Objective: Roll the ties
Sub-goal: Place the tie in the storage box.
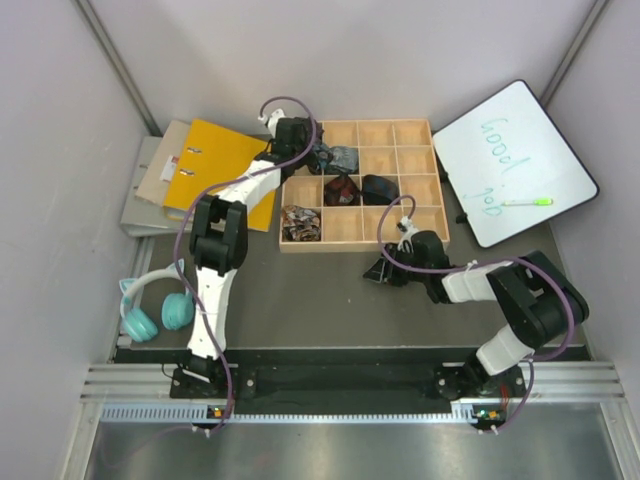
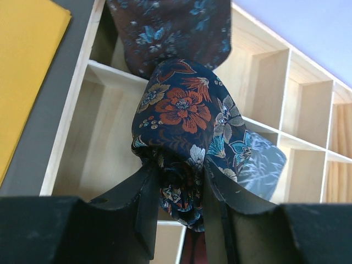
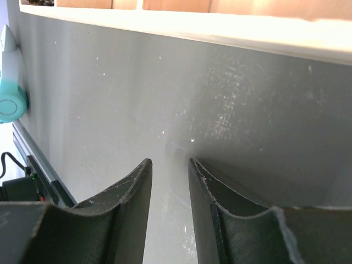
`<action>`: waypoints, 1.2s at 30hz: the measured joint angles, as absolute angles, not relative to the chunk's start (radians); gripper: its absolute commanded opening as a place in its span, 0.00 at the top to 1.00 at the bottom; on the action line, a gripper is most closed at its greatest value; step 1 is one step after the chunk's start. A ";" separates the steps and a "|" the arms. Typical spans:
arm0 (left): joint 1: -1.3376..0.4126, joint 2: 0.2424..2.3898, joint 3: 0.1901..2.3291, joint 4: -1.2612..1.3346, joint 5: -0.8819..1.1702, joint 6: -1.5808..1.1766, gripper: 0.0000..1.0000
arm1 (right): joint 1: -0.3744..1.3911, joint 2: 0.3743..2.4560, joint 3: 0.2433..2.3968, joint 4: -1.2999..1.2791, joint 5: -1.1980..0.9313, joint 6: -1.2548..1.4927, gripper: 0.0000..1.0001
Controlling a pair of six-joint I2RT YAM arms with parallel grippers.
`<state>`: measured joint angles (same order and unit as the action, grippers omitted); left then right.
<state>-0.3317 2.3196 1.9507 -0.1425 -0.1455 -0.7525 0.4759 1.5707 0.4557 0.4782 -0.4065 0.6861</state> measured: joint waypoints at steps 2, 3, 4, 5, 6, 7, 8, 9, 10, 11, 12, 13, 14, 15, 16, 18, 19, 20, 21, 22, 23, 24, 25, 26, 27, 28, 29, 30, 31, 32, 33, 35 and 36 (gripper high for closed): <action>-0.327 2.333 1.950 -0.142 -0.144 -0.759 1.00 | 0.476 1.578 0.461 0.479 -0.413 0.683 0.66; -0.324 2.334 1.949 -0.142 -0.141 -0.762 1.00 | 0.476 1.582 0.464 0.480 -0.417 0.683 0.66; -0.321 2.335 1.948 -0.141 -0.137 -0.765 1.00 | 0.476 1.583 0.466 0.479 -0.418 0.683 0.66; -0.318 2.335 1.947 -0.138 -0.133 -0.766 1.00 | 0.476 1.586 0.467 0.482 -0.421 0.682 0.66; -0.315 2.335 1.946 -0.133 -0.129 -0.767 1.00 | 0.476 1.587 0.467 0.483 -0.422 0.682 0.66; -0.311 2.335 1.942 -0.129 -0.126 -0.769 1.00 | 0.476 1.588 0.467 0.484 -0.422 0.682 0.66; -0.308 2.335 1.938 -0.127 -0.126 -0.770 1.00 | 0.476 1.589 0.468 0.484 -0.424 0.682 0.66; -0.305 2.335 1.935 -0.126 -0.126 -0.772 1.00 | 0.476 1.591 0.468 0.486 -0.425 0.681 0.66; -0.302 2.335 1.930 -0.125 -0.125 -0.774 1.00 | 0.476 1.592 0.471 0.485 -0.427 0.682 0.66; -0.300 2.335 1.926 -0.125 -0.124 -0.776 1.00 | 0.476 1.594 0.474 0.483 -0.428 0.681 0.66; -0.297 2.336 1.924 -0.124 -0.121 -0.780 1.00 | 0.476 1.595 0.474 0.484 -0.429 0.681 0.66; -0.295 2.339 1.924 -0.123 -0.119 -0.783 1.00 | 0.476 1.597 0.474 0.485 -0.430 0.681 0.66; -0.294 2.344 1.924 -0.120 -0.115 -0.785 1.00 | 0.476 1.597 0.474 0.487 -0.431 0.681 0.66; -0.293 2.350 1.924 -0.118 -0.111 -0.786 1.00 | 0.476 1.598 0.474 0.487 -0.432 0.680 0.66; -0.291 2.360 1.929 -0.123 -0.108 -0.788 1.00 | 0.476 1.599 0.474 0.487 -0.432 0.680 0.66; -0.289 2.382 1.951 -0.130 -0.102 -0.788 1.00 | 0.476 1.599 0.475 0.487 -0.433 0.680 0.66; -0.288 2.393 1.962 -0.134 -0.099 -0.789 1.00 | 0.476 1.599 0.476 0.486 -0.433 0.680 0.66; -0.287 2.395 1.964 -0.135 -0.097 -0.789 1.00 | 0.476 1.600 0.478 0.483 -0.434 0.680 0.67; -0.286 2.395 1.964 -0.136 -0.097 -0.789 1.00 | 0.476 1.602 0.479 0.483 -0.435 0.680 0.67; -0.286 2.395 1.965 -0.136 -0.097 -0.789 1.00 | 0.476 1.603 0.479 0.484 -0.436 0.680 0.67; -0.286 2.395 1.965 -0.137 -0.100 -0.789 1.00 | 0.476 1.604 0.480 0.484 -0.437 0.680 0.67; -0.287 2.395 1.965 -0.137 -0.102 -0.788 0.99 | 0.476 1.604 0.480 0.484 -0.437 0.680 0.67; -0.287 2.395 1.965 -0.137 -0.104 -0.787 0.99 | 0.476 1.605 0.480 0.484 -0.438 0.680 0.67; -0.287 2.395 1.965 -0.138 -0.107 -0.786 0.99 | 0.476 1.605 0.481 0.485 -0.438 0.680 0.67; -0.287 2.395 1.965 -0.139 -0.112 -0.785 0.99 | 0.476 1.606 0.481 0.485 -0.439 0.680 0.67; -0.288 2.395 1.965 -0.140 -0.118 -0.782 0.99 | 0.476 1.606 0.481 0.485 -0.439 0.680 0.67; -0.289 2.395 1.965 -0.142 -0.126 -0.779 0.99 | 0.476 1.606 0.481 0.485 -0.439 0.680 0.67; -0.290 2.395 1.965 -0.143 -0.132 -0.775 1.00 | 0.476 1.606 0.481 0.485 -0.439 0.680 0.67; -0.290 2.395 1.965 -0.145 -0.139 -0.769 1.00 | 0.476 1.607 0.481 0.486 -0.439 0.680 0.67; -0.290 2.395 1.965 -0.149 -0.150 -0.764 1.00 | 0.476 1.607 0.481 0.486 -0.439 0.680 0.67; -0.291 2.395 1.965 -0.152 -0.159 -0.760 1.00 | 0.476 1.608 0.481 0.487 -0.440 0.680 0.67; -0.291 2.395 1.965 -0.157 -0.175 -0.750 1.00 | 0.476 1.610 0.485 0.484 -0.442 0.680 0.67; -0.291 2.395 1.965 -0.160 -0.181 -0.744 1.00 | 0.476 1.613 0.487 0.484 -0.443 0.680 0.67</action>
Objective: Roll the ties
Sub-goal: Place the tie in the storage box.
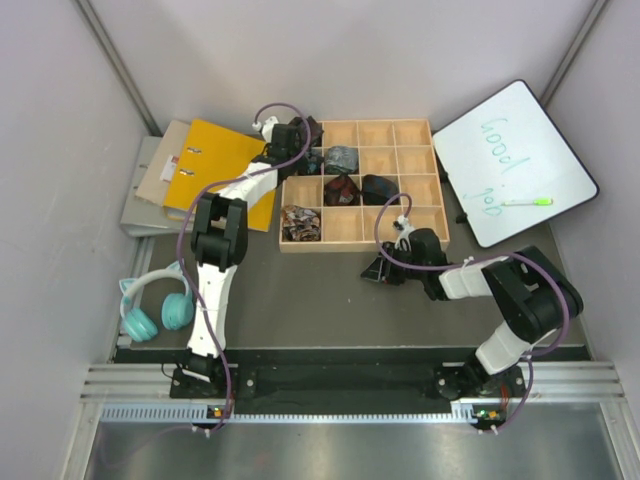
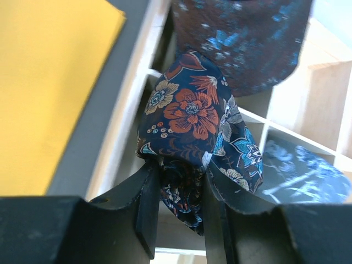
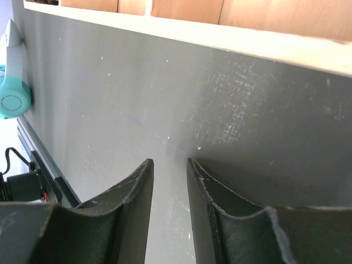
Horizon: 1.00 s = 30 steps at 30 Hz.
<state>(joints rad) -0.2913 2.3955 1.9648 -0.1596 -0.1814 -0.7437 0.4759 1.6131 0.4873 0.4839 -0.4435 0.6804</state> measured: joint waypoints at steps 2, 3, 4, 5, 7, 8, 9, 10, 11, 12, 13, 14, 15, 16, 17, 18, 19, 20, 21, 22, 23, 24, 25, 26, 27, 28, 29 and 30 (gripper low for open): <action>-0.291 2.395 1.965 -0.170 -0.202 -0.732 1.00 | 0.476 1.613 0.488 0.484 -0.444 0.680 0.67; -0.291 2.395 1.964 -0.178 -0.211 -0.725 0.99 | 0.476 1.613 0.488 0.484 -0.444 0.680 0.68; -0.290 2.395 1.960 -0.184 -0.216 -0.721 0.99 | 0.476 1.613 0.488 0.484 -0.444 0.680 0.68; -0.289 2.395 1.956 -0.184 -0.217 -0.715 0.98 | 0.476 1.613 0.488 0.483 -0.444 0.680 0.68; -0.289 2.395 1.954 -0.183 -0.214 -0.707 0.96 | 0.476 1.615 0.490 0.481 -0.445 0.680 0.68; -0.289 2.395 1.953 -0.182 -0.213 -0.705 0.96 | 0.476 1.615 0.492 0.479 -0.446 0.680 0.68; -0.289 2.395 1.950 -0.178 -0.209 -0.704 0.95 | 0.476 1.617 0.492 0.480 -0.446 0.680 0.68; -0.288 2.395 1.946 -0.175 -0.206 -0.703 0.92 | 0.476 1.618 0.493 0.480 -0.447 0.680 0.68; -0.287 2.394 1.940 -0.167 -0.202 -0.702 0.91 | 0.476 1.618 0.493 0.480 -0.447 0.680 0.68; -0.286 2.393 1.935 -0.161 -0.197 -0.700 0.88 | 0.476 1.619 0.493 0.480 -0.447 0.680 0.68; -0.284 2.391 1.931 -0.157 -0.189 -0.698 0.80 | 0.476 1.619 0.493 0.480 -0.447 0.680 0.68; -0.282 2.389 1.927 -0.152 -0.180 -0.695 0.76 | 0.476 1.619 0.494 0.480 -0.448 0.680 0.68; -0.281 2.387 1.922 -0.148 -0.172 -0.692 0.72 | 0.476 1.620 0.494 0.480 -0.448 0.680 0.68; -0.279 2.384 1.918 -0.145 -0.166 -0.691 0.68 | 0.476 1.620 0.494 0.480 -0.448 0.680 0.68; -0.278 2.379 1.909 -0.139 -0.160 -0.690 0.56 | 0.476 1.621 0.494 0.481 -0.449 0.680 0.68; -0.277 2.373 1.898 -0.132 -0.153 -0.687 0.50 | 0.476 1.622 0.495 0.482 -0.450 0.680 0.68; -0.276 2.364 1.887 -0.123 -0.146 -0.685 0.43 | 0.476 1.624 0.498 0.480 -0.453 0.680 0.68; -0.276 2.355 1.878 -0.119 -0.141 -0.682 0.36 | 0.476 1.626 0.501 0.480 -0.454 0.680 0.68; -0.277 2.341 1.863 -0.117 -0.137 -0.678 0.34 | 0.476 1.628 0.501 0.480 -0.455 0.680 0.68; -0.278 2.321 1.842 -0.110 -0.131 -0.678 0.33 | 0.476 1.628 0.503 0.479 -0.455 0.680 0.68; -0.279 2.301 1.822 -0.110 -0.125 -0.675 0.30 | 0.476 1.630 0.506 0.477 -0.456 0.680 0.68; -0.280 2.278 1.795 -0.109 -0.121 -0.670 0.29 | 0.476 1.631 0.506 0.477 -0.457 0.680 0.68; -0.281 2.257 1.771 -0.105 -0.118 -0.666 0.29 | 0.476 1.631 0.506 0.478 -0.457 0.680 0.68; -0.281 2.236 1.751 -0.107 -0.115 -0.662 0.28 | 0.476 1.631 0.506 0.478 -0.457 0.680 0.68; -0.281 2.217 1.736 -0.113 -0.113 -0.657 0.27 | 0.476 1.631 0.506 0.478 -0.457 0.680 0.68; -0.281 2.201 1.723 -0.120 -0.111 -0.653 0.27 | 0.476 1.631 0.506 0.478 -0.457 0.680 0.68; -0.281 2.187 1.713 -0.127 -0.110 -0.651 0.26 | 0.476 1.632 0.506 0.478 -0.457 0.680 0.68; -0.280 2.173 1.701 -0.133 -0.110 -0.646 0.25 | 0.476 1.632 0.506 0.478 -0.457 0.680 0.68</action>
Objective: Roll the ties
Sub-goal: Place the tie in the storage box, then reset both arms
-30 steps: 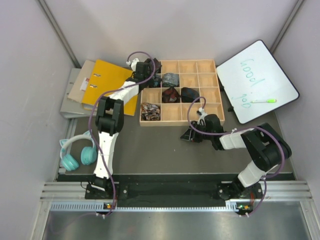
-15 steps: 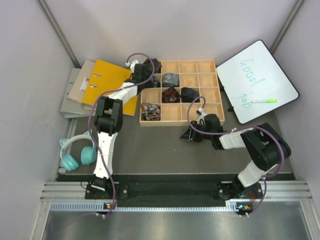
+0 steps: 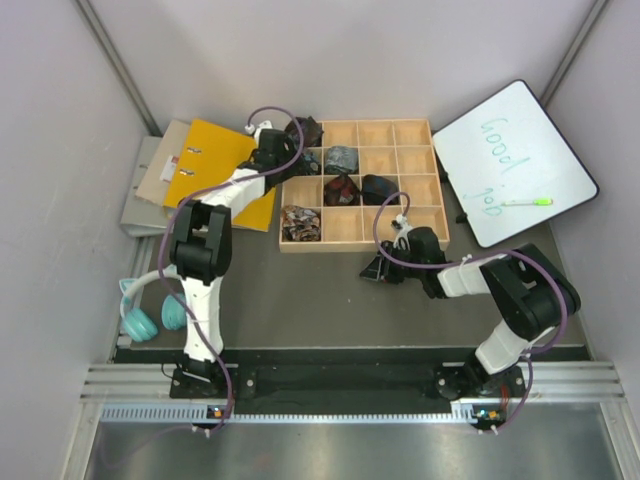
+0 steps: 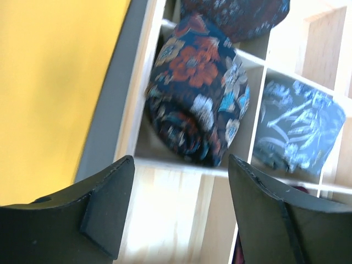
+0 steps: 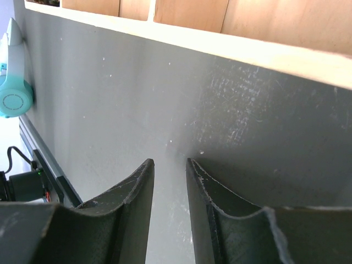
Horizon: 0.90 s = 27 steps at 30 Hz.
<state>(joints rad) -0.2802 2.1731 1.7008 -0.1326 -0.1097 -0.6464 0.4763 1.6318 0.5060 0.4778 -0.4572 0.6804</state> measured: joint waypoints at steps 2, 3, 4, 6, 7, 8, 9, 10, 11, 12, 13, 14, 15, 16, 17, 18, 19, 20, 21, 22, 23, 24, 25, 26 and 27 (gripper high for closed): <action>-0.279 2.143 1.672 -0.142 -0.109 -0.640 0.25 | 0.476 1.632 0.506 0.478 -0.457 0.680 0.68; -0.278 2.124 1.655 -0.147 -0.109 -0.636 0.25 | 0.476 1.632 0.506 0.478 -0.457 0.680 0.68; -0.277 2.098 1.630 -0.150 -0.107 -0.632 0.25 | 0.476 1.632 0.506 0.478 -0.457 0.680 0.68; -0.276 2.051 1.593 -0.161 -0.102 -0.628 0.25 | 0.476 1.632 0.506 0.478 -0.457 0.680 0.68; -0.276 2.019 1.567 -0.161 -0.100 -0.625 0.25 | 0.476 1.632 0.506 0.477 -0.457 0.680 0.68; -0.276 1.985 1.540 -0.164 -0.099 -0.624 0.25 | 0.476 1.632 0.506 0.477 -0.457 0.680 0.68; -0.276 1.948 1.513 -0.168 -0.097 -0.620 0.25 | 0.476 1.632 0.506 0.477 -0.457 0.680 0.68; -0.276 1.911 1.487 -0.173 -0.097 -0.617 0.25 | 0.476 1.632 0.506 0.478 -0.457 0.680 0.68; -0.276 1.876 1.461 -0.173 -0.097 -0.612 0.25 | 0.476 1.631 0.506 0.478 -0.457 0.680 0.68; -0.276 1.834 1.428 -0.175 -0.097 -0.605 0.25 | 0.476 1.631 0.506 0.477 -0.457 0.680 0.68; -0.276 1.791 1.395 -0.180 -0.098 -0.598 0.25 | 0.476 1.631 0.506 0.478 -0.457 0.680 0.68; -0.276 1.749 1.362 -0.182 -0.102 -0.591 0.25 | 0.476 1.631 0.506 0.478 -0.457 0.680 0.67; -0.276 1.707 1.326 -0.182 -0.107 -0.583 0.25 | 0.476 1.631 0.506 0.478 -0.457 0.680 0.67; -0.276 1.666 1.291 -0.185 -0.119 -0.574 0.26 | 0.476 1.631 0.506 0.478 -0.457 0.680 0.67; -0.276 1.628 1.254 -0.183 -0.133 -0.564 0.26 | 0.476 1.631 0.505 0.478 -0.456 0.680 0.67; -0.276 1.591 1.217 -0.184 -0.151 -0.553 0.26 | 0.476 1.630 0.505 0.477 -0.456 0.680 0.67; -0.276 1.558 1.183 -0.191 -0.178 -0.543 0.26 | 0.476 1.629 0.505 0.477 -0.455 0.680 0.67; -0.276 1.534 1.155 -0.194 -0.202 -0.535 0.26 | 0.477 1.629 0.505 0.477 -0.455 0.681 0.67; -0.276 1.504 1.114 -0.189 -0.231 -0.522 0.26 | 0.477 1.627 0.504 0.476 -0.453 0.680 0.67; -0.276 1.474 1.074 -0.187 -0.258 -0.509 0.26 | 0.478 1.625 0.503 0.474 -0.451 0.680 0.67; -0.275 1.437 1.016 -0.178 -0.290 -0.490 0.26 | 0.479 1.621 0.498 0.476 -0.448 0.680 0.67; -0.274 1.407 0.975 -0.174 -0.308 -0.476 0.26 | 0.479 1.618 0.496 0.476 -0.448 0.681 0.67; -0.274 1.372 0.918 -0.158 -0.329 -0.458 0.26 | 0.480 1.613 0.491 0.477 -0.445 0.681 0.67; -0.274 1.338 0.864 -0.140 -0.350 -0.442 0.27 | 0.480 1.609 0.487 0.476 -0.445 0.681 0.67; -0.274 1.305 0.808 -0.126 -0.377 -0.430 0.28 | 0.481 1.606 0.484 0.477 -0.443 0.681 0.67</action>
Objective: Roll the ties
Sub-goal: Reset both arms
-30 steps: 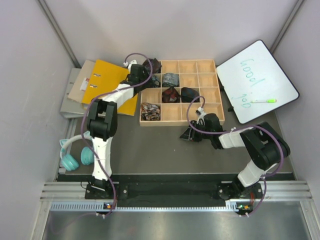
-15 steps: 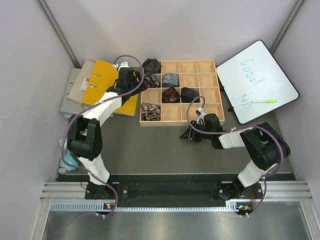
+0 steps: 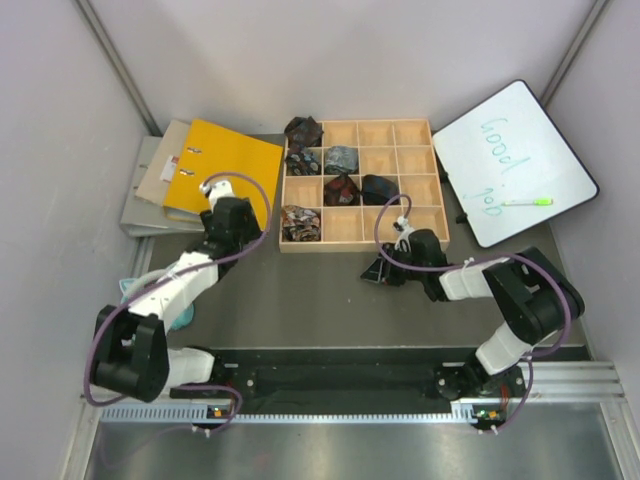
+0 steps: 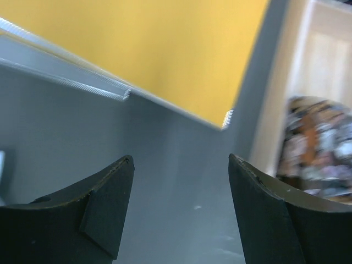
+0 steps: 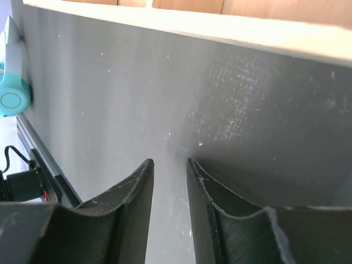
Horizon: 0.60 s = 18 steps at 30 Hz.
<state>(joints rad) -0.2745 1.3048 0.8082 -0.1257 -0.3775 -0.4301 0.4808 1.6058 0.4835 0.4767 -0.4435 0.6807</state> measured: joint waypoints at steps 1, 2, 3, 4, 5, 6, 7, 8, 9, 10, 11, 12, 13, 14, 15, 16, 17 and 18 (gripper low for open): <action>-0.274 1.279 0.759 -0.109 -0.403 -0.419 0.28 | 0.481 1.603 0.481 0.476 -0.442 0.681 0.66; -0.274 1.259 0.716 -0.087 -0.427 -0.414 0.28 | 0.482 1.600 0.477 0.479 -0.442 0.681 0.66; -0.274 1.245 0.678 -0.068 -0.451 -0.410 0.31 | 0.482 1.597 0.475 0.479 -0.442 0.681 0.66; -0.274 1.235 0.641 -0.038 -0.470 -0.403 0.33 | 0.482 1.596 0.472 0.481 -0.442 0.681 0.65; -0.274 1.219 0.590 0.004 -0.488 -0.391 0.34 | 0.482 1.593 0.470 0.481 -0.442 0.681 0.65; -0.274 1.201 0.538 0.044 -0.500 -0.377 0.44 | 0.482 1.591 0.469 0.480 -0.441 0.681 0.65; -0.273 1.178 0.480 0.069 -0.505 -0.348 0.45 | 0.482 1.589 0.466 0.483 -0.441 0.681 0.65; -0.273 1.171 0.469 0.073 -0.506 -0.339 0.46 | 0.482 1.587 0.464 0.482 -0.442 0.681 0.64; -0.272 1.157 0.441 0.101 -0.494 -0.305 0.45 | 0.482 1.586 0.464 0.480 -0.442 0.681 0.64; -0.271 1.141 0.413 0.146 -0.482 -0.267 0.42 | 0.482 1.586 0.464 0.480 -0.442 0.681 0.63; -0.271 1.132 0.397 0.179 -0.476 -0.244 0.41 | 0.482 1.585 0.464 0.480 -0.442 0.681 0.63; -0.271 1.127 0.379 0.221 -0.471 -0.214 0.41 | 0.482 1.585 0.464 0.480 -0.443 0.681 0.63; -0.271 1.129 0.364 0.267 -0.473 -0.193 0.41 | 0.482 1.584 0.464 0.480 -0.443 0.681 0.63; -0.271 1.131 0.348 0.307 -0.480 -0.177 0.41 | 0.482 1.584 0.464 0.480 -0.444 0.681 0.63; -0.271 1.136 0.333 0.344 -0.490 -0.167 0.46 | 0.482 1.584 0.464 0.480 -0.444 0.681 0.63; -0.271 1.142 0.319 0.375 -0.496 -0.162 0.48 | 0.482 1.583 0.460 0.484 -0.444 0.681 0.63; -0.271 1.155 0.299 0.420 -0.501 -0.154 0.49 | 0.482 1.581 0.457 0.487 -0.445 0.681 0.63; -0.271 1.168 0.286 0.447 -0.502 -0.150 0.49 | 0.482 1.577 0.453 0.487 -0.444 0.680 0.63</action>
